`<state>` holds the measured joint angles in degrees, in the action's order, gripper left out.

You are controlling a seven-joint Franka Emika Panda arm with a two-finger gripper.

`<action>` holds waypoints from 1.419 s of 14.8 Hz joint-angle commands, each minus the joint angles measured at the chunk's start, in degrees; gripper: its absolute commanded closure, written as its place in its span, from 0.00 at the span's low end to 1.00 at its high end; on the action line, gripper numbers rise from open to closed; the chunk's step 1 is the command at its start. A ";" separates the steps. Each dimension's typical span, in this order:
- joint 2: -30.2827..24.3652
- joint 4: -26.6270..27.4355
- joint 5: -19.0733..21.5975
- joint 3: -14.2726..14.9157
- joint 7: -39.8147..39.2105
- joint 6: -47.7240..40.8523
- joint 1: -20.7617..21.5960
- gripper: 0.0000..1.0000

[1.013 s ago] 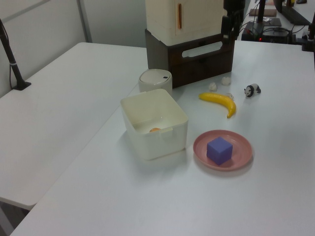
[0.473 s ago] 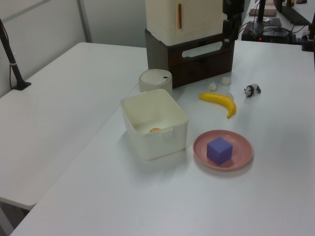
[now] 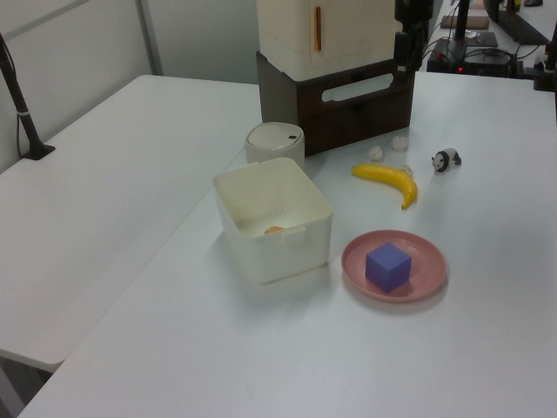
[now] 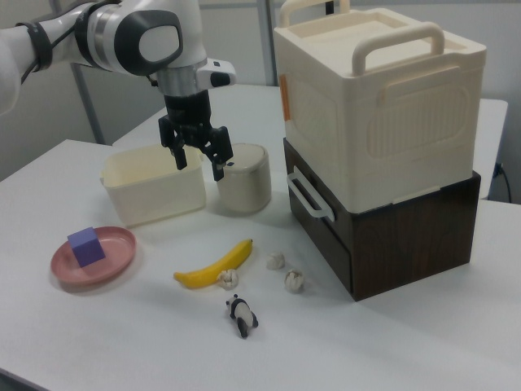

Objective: Slide open the drawer
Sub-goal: 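Move the gripper toward the white handle of the brown drawer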

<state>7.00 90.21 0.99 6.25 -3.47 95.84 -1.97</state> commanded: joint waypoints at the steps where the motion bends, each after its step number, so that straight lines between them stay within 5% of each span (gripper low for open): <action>1: -0.76 0.23 0.15 0.34 1.54 -1.36 0.47 0.00; 18: 0.12 0.32 0.15 0.25 2.24 0.22 0.74 0.01; 21: 0.99 0.49 0.15 0.16 3.38 4.43 0.74 0.24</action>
<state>7.54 90.24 0.99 6.18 -2.24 97.44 -1.97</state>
